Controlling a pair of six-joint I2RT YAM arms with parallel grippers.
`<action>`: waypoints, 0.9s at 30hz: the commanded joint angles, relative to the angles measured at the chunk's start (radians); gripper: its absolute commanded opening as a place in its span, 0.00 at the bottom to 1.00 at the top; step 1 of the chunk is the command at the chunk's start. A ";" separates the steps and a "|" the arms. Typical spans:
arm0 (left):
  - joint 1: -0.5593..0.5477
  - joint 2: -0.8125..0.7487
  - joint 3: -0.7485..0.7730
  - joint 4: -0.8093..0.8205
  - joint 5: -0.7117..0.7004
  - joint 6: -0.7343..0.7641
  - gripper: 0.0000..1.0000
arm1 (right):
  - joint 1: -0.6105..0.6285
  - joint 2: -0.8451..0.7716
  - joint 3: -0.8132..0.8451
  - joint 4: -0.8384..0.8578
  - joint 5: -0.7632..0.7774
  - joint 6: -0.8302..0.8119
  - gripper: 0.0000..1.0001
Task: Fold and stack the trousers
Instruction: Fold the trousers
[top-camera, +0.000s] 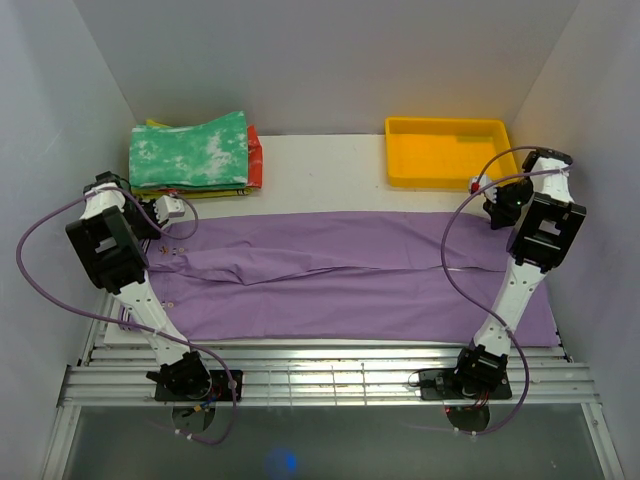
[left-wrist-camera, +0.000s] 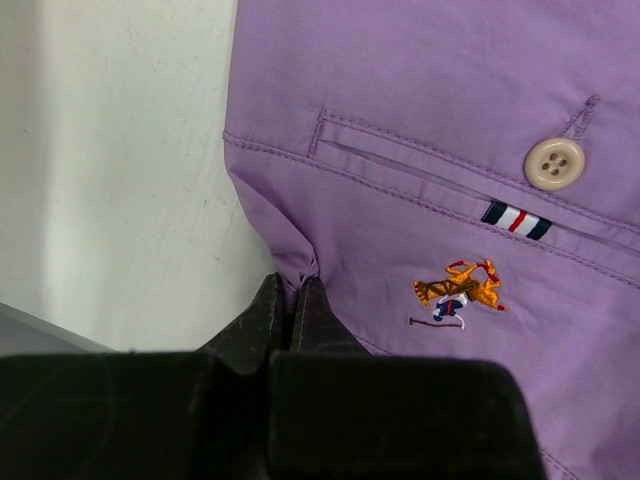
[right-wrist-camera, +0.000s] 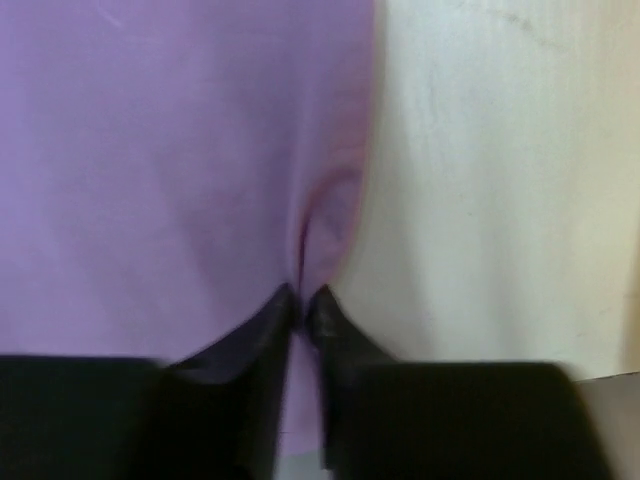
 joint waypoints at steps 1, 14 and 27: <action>0.018 0.090 -0.030 -0.030 -0.088 -0.037 0.00 | 0.008 0.065 -0.085 -0.039 0.060 0.004 0.12; 0.148 -0.049 0.161 0.066 0.387 -0.509 0.00 | -0.078 -0.408 -0.306 0.367 -0.250 0.252 0.08; 0.194 -0.446 -0.207 0.756 0.479 -0.929 0.00 | -0.202 -0.665 -0.524 0.540 -0.403 0.294 0.08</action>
